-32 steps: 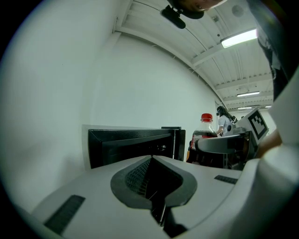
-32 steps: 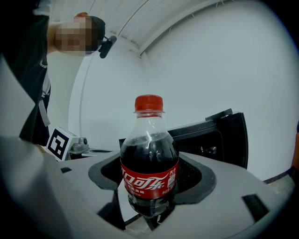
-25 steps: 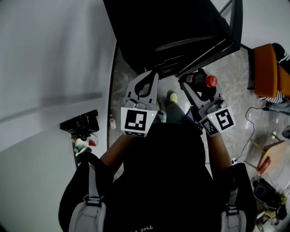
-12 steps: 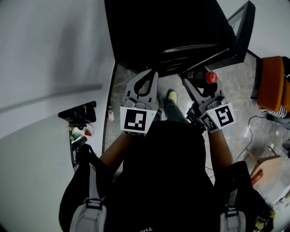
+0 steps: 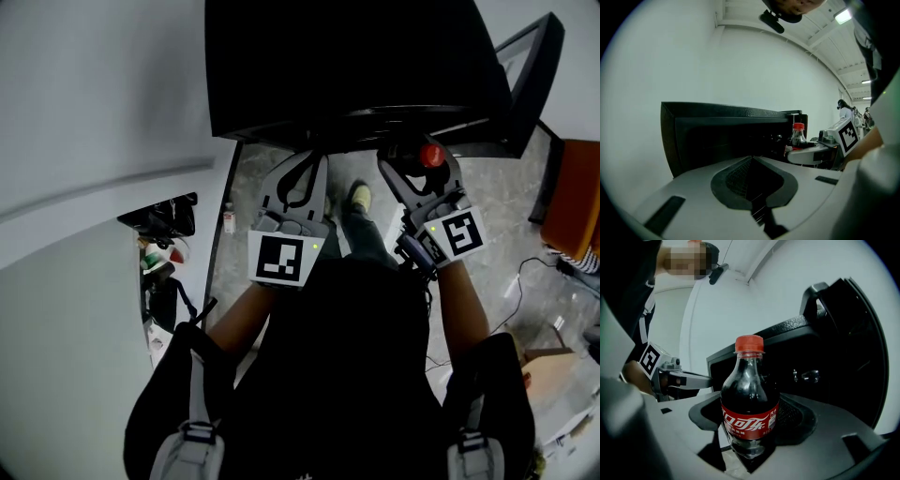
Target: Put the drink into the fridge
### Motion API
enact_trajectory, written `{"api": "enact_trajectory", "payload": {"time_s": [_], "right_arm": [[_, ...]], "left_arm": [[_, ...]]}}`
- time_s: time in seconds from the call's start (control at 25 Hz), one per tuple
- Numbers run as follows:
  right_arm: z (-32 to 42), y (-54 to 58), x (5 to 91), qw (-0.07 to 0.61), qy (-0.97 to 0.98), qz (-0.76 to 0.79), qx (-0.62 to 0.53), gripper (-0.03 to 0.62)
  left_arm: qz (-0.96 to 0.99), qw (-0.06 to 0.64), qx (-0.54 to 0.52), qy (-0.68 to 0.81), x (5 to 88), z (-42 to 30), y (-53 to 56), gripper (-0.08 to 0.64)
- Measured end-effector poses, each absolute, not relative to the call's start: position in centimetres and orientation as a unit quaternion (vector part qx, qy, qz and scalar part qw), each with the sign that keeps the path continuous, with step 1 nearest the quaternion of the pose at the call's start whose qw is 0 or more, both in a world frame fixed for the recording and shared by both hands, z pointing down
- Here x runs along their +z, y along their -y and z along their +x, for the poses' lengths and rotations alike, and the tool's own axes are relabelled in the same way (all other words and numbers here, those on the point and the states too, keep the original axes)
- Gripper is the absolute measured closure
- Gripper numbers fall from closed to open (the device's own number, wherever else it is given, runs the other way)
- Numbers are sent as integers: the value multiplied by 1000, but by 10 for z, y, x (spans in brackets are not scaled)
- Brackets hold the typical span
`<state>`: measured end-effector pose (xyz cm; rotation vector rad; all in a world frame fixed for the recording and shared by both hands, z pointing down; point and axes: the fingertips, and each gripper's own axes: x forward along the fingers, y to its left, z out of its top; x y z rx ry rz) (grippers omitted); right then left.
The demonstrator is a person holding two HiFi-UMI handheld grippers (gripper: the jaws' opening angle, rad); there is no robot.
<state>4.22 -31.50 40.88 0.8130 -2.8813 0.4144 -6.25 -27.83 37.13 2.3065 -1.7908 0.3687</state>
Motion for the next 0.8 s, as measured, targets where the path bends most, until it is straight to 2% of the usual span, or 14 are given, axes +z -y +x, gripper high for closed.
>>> {"api": "enact_trajectory", "payload": {"time_s": [0.6,0.8], "right_arm": [[19,348,485,101,954,248,135,281],[5,364,508,95,952,261,129,281]], "left_arm": [[758,124,150,623,426,-67,285,546],[752,138,153,627,444,-68,281,546]]}}
